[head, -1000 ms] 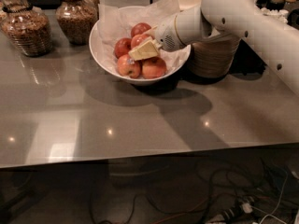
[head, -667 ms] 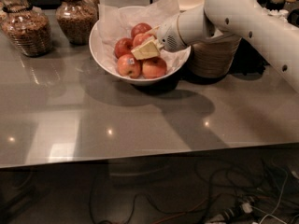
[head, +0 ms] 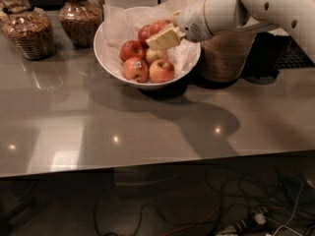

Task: Pick apple from white bowl

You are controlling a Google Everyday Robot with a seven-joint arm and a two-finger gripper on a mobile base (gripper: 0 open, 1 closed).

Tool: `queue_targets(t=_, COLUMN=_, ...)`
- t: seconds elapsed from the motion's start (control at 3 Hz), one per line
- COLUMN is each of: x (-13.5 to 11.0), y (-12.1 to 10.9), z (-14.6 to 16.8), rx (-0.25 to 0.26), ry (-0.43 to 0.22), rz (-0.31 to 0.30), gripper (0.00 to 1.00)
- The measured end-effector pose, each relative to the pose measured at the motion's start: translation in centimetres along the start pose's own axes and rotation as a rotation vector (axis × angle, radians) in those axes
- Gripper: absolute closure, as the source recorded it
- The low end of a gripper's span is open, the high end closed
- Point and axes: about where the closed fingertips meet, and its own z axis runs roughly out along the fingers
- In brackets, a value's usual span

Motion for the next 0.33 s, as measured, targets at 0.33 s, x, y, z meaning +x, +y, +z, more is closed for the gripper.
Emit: queue_targets(t=0.33, x=-0.11, y=1.98, z=-3.67, rx=-0.055, ry=-0.026, rz=0.029, gripper=1.0)
